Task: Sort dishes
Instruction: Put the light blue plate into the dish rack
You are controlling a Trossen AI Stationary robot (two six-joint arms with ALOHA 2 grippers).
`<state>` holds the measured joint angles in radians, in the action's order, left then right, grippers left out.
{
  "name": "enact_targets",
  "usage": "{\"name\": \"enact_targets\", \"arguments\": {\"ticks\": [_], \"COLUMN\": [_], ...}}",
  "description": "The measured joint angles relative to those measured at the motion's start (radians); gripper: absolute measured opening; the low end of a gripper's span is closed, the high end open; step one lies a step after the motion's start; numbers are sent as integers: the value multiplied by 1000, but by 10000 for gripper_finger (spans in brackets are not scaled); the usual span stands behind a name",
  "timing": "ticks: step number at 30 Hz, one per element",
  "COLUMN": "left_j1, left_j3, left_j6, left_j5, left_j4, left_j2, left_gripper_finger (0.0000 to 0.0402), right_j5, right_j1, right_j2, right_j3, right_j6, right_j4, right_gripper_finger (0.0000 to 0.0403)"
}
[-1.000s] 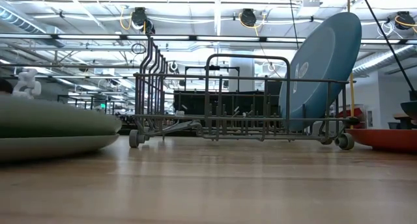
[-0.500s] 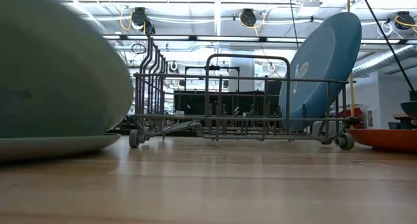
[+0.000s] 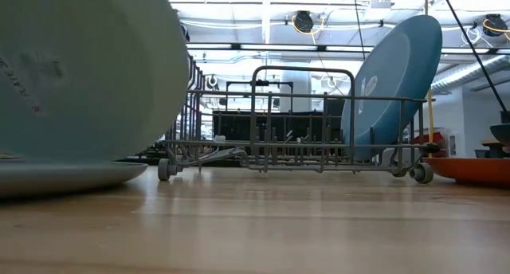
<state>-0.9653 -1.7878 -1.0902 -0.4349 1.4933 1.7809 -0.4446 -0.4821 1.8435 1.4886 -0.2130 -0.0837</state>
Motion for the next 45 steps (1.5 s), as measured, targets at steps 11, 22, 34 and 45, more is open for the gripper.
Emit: {"name": "enact_targets", "arguments": {"ticks": [11,22,34,45], "left_j1": [-5,-6,-6,-6], "left_j3": [0,0,1,1], "left_j6": [4,4,4,4], "left_j5": [1,-5,-16,-20], "left_j4": [-14,-37,-46,-48], "left_j2": [0,0,0,1], "left_gripper_finger": [1,1,0,0], "right_j5": [303,341,154,93], "right_j1": [69,55,55,35], "right_j2": [230,445,581,579], "right_j3": [191,325,393,415], "right_j6": [52,-49,-239,-333], "right_j4": [-60,-188,-184,-144], "right_gripper_finger": [235,227,208,14]}}
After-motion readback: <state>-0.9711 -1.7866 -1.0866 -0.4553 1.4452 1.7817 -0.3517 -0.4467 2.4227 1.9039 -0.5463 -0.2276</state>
